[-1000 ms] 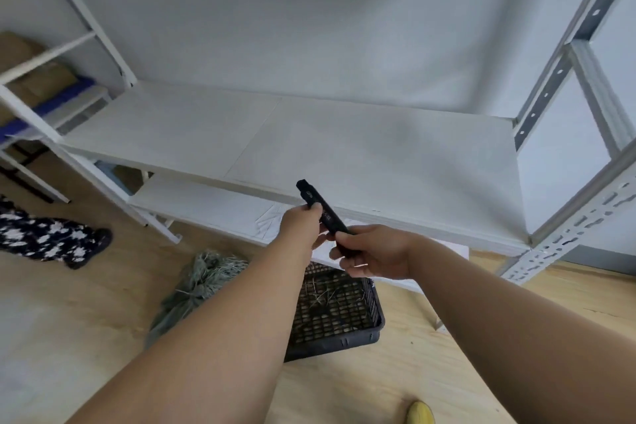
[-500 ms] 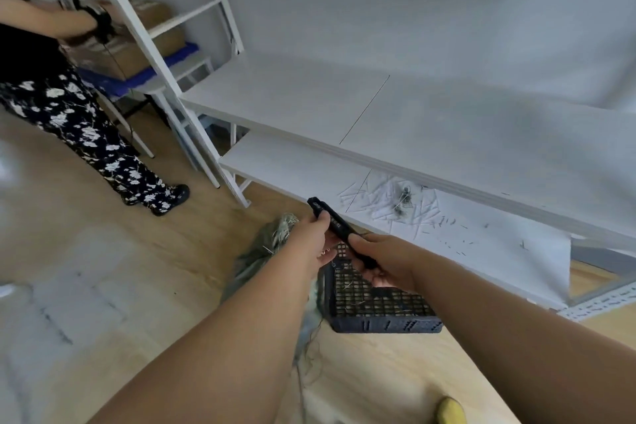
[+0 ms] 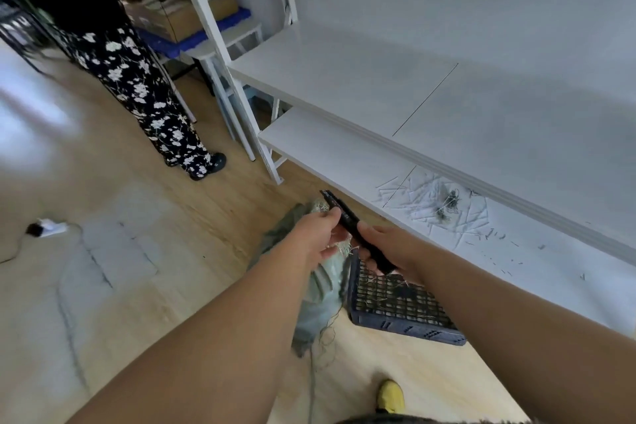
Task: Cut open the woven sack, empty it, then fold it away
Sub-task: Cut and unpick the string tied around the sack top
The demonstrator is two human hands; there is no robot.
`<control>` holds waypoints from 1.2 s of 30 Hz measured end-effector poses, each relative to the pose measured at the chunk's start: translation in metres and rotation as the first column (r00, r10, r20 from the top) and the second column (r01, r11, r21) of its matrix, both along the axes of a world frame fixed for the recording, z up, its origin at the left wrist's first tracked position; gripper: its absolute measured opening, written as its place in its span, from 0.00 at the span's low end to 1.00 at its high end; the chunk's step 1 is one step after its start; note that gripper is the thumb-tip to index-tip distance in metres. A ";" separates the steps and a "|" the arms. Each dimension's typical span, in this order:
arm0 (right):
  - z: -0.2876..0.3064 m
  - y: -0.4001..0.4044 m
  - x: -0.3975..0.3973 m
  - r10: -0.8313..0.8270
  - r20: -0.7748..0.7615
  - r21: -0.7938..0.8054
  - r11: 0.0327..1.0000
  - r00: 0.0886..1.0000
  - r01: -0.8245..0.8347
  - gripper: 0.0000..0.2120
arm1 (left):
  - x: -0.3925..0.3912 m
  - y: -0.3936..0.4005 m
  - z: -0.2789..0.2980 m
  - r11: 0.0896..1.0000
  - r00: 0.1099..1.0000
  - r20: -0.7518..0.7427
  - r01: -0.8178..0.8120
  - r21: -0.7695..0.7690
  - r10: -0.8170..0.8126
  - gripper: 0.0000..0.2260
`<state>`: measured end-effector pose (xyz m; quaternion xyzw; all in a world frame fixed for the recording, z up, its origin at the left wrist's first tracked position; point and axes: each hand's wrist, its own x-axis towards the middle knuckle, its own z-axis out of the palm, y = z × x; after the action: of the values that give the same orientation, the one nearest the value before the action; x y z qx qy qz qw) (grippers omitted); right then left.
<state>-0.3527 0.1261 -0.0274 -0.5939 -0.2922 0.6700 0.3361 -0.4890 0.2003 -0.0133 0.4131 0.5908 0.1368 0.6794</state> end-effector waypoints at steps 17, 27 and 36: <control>0.003 0.068 0.020 -0.141 -0.106 -0.012 0.990 0.984 0.141 0.12 | 0.013 0.080 0.004 0.989 0.990 -0.144 0.020 0.144 0.001 0.10; -0.041 0.094 -0.037 -0.336 0.066 -0.042 0.940 0.939 0.339 0.07 | -0.046 0.138 -0.028 0.929 0.921 -0.245 0.343 0.138 -0.303 0.06; -0.080 0.114 -0.129 -0.462 0.187 -0.120 0.865 0.867 0.487 0.12 | -0.105 0.167 -0.082 0.863 0.860 -0.316 0.469 0.187 -0.399 0.07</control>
<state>-0.4813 0.2403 -0.1078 -0.7222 -0.1056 0.5409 0.4179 -0.5940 0.3668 -0.0951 0.6358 0.5445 -0.0025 0.5471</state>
